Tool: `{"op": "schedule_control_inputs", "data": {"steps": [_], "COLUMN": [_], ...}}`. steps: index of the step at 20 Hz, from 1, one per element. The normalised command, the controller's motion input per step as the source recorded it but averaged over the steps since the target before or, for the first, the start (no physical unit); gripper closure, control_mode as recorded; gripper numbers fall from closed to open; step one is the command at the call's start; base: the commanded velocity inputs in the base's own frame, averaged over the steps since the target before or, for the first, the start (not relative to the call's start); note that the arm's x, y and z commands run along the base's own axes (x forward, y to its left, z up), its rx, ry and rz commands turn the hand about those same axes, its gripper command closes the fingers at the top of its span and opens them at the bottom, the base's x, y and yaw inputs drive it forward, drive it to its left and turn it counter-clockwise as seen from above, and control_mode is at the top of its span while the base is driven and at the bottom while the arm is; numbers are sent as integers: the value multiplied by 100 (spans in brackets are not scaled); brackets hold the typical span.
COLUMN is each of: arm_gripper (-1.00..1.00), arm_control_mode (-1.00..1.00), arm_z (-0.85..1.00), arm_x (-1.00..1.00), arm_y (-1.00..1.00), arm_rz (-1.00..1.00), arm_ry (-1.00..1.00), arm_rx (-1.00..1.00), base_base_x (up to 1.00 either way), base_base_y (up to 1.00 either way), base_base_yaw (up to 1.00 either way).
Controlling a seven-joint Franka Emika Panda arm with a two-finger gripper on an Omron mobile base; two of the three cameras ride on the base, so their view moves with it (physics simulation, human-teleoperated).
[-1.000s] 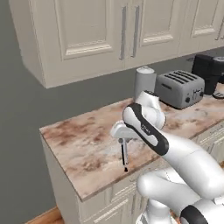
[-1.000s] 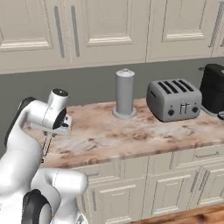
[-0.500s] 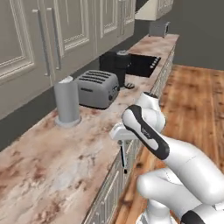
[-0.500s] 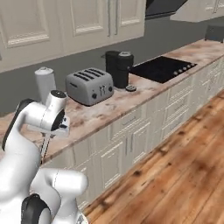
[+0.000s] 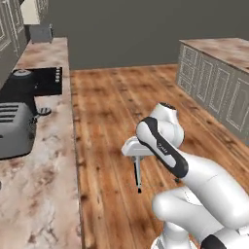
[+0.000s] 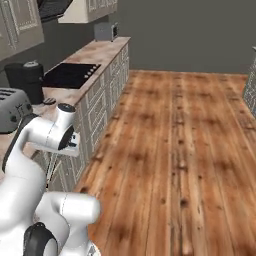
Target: Pick up the tongs from the counter and place them near the plate next to the oven.
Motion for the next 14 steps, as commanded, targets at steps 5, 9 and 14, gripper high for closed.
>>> {"op": "schedule_control_inputs", "data": {"steps": [5,9,14], "arm_gripper": [100,100,100], "arm_control_mode": [100,100,100], "arm_z": [0,0,0], "arm_x": [0,0,0], "arm_y": [0,0,0], "arm_rz": [0,0,0], "arm_ry": [0,0,0], "arm_rx": [0,0,0], "base_base_x": [0,0,0], "base_base_y": [-1,-5,-8], "base_base_yaw": [-94,-89,-89]}}
